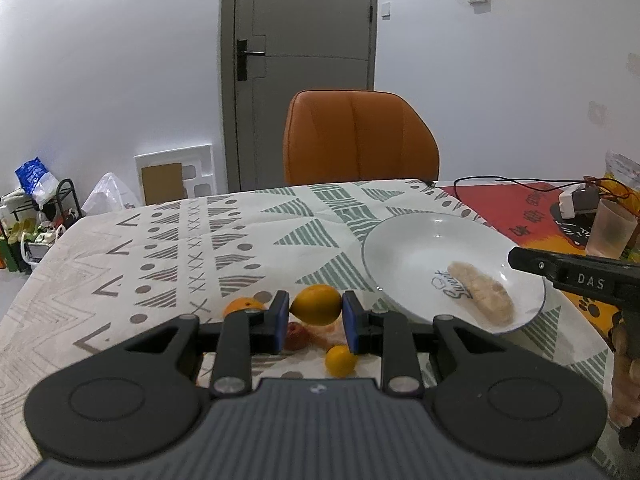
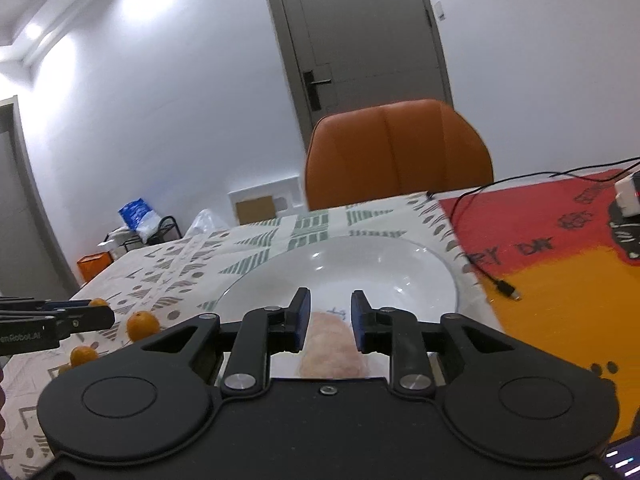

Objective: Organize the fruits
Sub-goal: 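Carry the mandarin and pomelo segment into the white plate and open both tools, then withdraw both tools from the plate back toward the fruit pile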

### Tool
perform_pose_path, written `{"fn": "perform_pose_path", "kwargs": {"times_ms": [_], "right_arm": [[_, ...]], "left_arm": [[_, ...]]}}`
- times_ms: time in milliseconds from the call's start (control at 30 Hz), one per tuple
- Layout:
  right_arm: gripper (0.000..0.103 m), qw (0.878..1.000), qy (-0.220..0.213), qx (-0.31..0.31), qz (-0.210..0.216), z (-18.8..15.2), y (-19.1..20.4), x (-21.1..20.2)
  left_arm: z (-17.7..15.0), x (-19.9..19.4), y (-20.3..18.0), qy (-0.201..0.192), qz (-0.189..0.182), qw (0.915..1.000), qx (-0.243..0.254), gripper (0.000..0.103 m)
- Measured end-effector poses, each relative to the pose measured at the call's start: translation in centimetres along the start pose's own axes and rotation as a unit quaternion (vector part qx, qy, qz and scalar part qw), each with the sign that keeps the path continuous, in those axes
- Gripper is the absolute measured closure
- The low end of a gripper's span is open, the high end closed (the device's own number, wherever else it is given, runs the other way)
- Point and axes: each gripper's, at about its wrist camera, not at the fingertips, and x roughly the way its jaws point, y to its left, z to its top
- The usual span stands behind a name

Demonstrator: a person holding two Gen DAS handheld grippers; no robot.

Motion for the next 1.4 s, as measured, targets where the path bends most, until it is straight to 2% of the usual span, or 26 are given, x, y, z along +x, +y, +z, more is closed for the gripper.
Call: {"fn": "perform_pose_path", "kwargs": {"times_ms": [67, 133, 200, 267, 567, 633, 700, 833, 900, 1000, 1067, 1133, 1233, 1400], "right_arm": [[0.075, 1.0, -0.001, 0.006, 0.001, 0.0, -0.2, -0.3], [0.067, 1.0, -0.001, 0.005, -0.004, -0.1, -0.3, -0.5], [0.052, 1.0, -0.004, 0.002, -0.009, -0.2, -0.3, -0.9], [0.046, 1.0, -0.007, -0.004, -0.011, -0.4, -0.3, -1.3], [0.043, 1.0, -0.009, 0.004, -0.028, -0.6, -1.5, -2.4], [0.037, 0.999, -0.011, 0.005, -0.032, -0.7, -1.8, -2.7], [0.023, 0.999, -0.013, 0.007, -0.038, -0.7, -2.1, -3.0], [0.015, 0.998, -0.016, 0.0, -0.055, -0.7, -2.7, -3.4], [0.007, 0.998, -0.018, 0.0, -0.06, -0.5, -3.1, -3.7], [0.0, 0.997, -0.025, -0.014, -0.075, -0.4, -3.4, -4.1], [0.0, 0.996, -0.031, -0.025, -0.083, -0.3, -3.5, -4.4], [0.0, 0.994, -0.032, -0.041, -0.096, -0.3, -3.5, -4.5], [0.0, 0.992, -0.034, -0.057, -0.104, -0.5, -3.6, -4.6], [0.0, 0.994, -0.03, -0.064, -0.082, -0.5, -4.0, -4.9]], "left_arm": [[0.2, 0.4, -0.4, 0.001, -0.004, 1.0, 0.003, 0.076], [0.4, 0.8, -0.8, 0.001, -0.008, 0.9999, 0.007, 0.076], [0.4, 1.2, -1.1, 0.002, -0.013, 0.9999, 0.009, 0.076], [0.5, 1.6, -1.6, 0.003, -0.018, 0.9998, 0.011, 0.076], [1.1, 3.0, -3.6, 0.004, -0.039, 0.9989, 0.024, 0.076], [1.3, 3.4, -4.2, 0.004, -0.044, 0.9987, 0.027, 0.076], [1.3, 3.7, -4.6, 0.004, -0.048, 0.9984, 0.029, 0.076], [1.6, 4.5, -5.4, 0.009, -0.055, 0.998, 0.031, 0.076], [1.6, 4.9, -5.9, 0.014, -0.056, 0.9978, 0.031, 0.076], [1.7, 5.2, -6.6, 0.016, -0.053, 0.9977, 0.038, 0.069], [1.8, 5.3, -6.8, 0.02, -0.052, 0.9977, 0.038, 0.06], [1.7, 5.3, -6.7, 0.022, -0.054, 0.9978, 0.031, 0.046], [1.5, 5.1, -6.6, 0.02, -0.048, 0.9981, 0.034, 0.042], [1.5, 5.0, -6.0, 0.024, -0.038, 0.9986, 0.027, 0.037]]}}
